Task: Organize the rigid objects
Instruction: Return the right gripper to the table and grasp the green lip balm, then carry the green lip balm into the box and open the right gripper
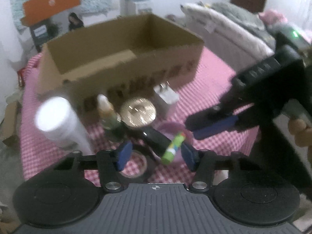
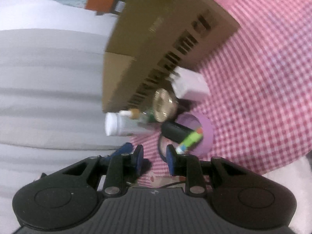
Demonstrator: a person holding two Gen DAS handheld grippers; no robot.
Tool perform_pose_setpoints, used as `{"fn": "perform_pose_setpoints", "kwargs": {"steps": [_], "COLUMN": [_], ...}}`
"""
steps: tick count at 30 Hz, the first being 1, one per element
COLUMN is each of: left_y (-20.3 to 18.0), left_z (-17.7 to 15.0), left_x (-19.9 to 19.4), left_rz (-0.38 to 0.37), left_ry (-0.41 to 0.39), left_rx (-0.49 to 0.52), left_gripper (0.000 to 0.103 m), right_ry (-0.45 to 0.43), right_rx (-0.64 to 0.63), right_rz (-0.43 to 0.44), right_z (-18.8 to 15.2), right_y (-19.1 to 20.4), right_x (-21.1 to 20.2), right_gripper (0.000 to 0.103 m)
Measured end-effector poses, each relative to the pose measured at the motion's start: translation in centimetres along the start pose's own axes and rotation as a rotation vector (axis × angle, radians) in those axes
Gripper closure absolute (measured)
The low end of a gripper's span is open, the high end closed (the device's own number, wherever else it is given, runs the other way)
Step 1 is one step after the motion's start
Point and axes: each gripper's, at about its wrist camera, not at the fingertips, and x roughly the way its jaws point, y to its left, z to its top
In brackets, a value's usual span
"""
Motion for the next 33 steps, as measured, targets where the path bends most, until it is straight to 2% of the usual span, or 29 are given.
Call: {"fn": "perform_pose_setpoints", "kwargs": {"steps": [7,10,17,22,30,33], "left_y": [-0.2,-0.6,-0.5,0.2,0.0,0.2], "left_z": [0.2,-0.3,0.0,0.6,1.3,1.4], "left_x": [2.5,3.2,4.4,4.9,6.4,6.8], "left_rz": [-0.031,-0.039,-0.081,-0.138,-0.166,-0.162], "left_ry": [0.059,0.086,0.141,0.172,0.214,0.226], "left_rx": [0.030,0.044,0.033,-0.001,0.000,0.004], "left_gripper": [0.074,0.081,0.082,0.082,0.082,0.085], "right_ry": [0.039,0.052,0.096,0.104,0.102,0.090], "right_rx": [0.047,0.053,0.067,0.082,0.082,0.068], "right_rz": [-0.057,-0.076,-0.149,-0.179,-0.185,-0.174], "right_z": [0.0,0.4,1.4,2.6,4.2,4.0], "right_y": [-1.0,-1.4,-1.7,-1.9,-1.9,-2.1], "right_x": [1.0,1.9,3.9,6.2,8.2,8.8], "right_gripper": [0.075,0.075,0.075,0.075,0.076,0.080]}}
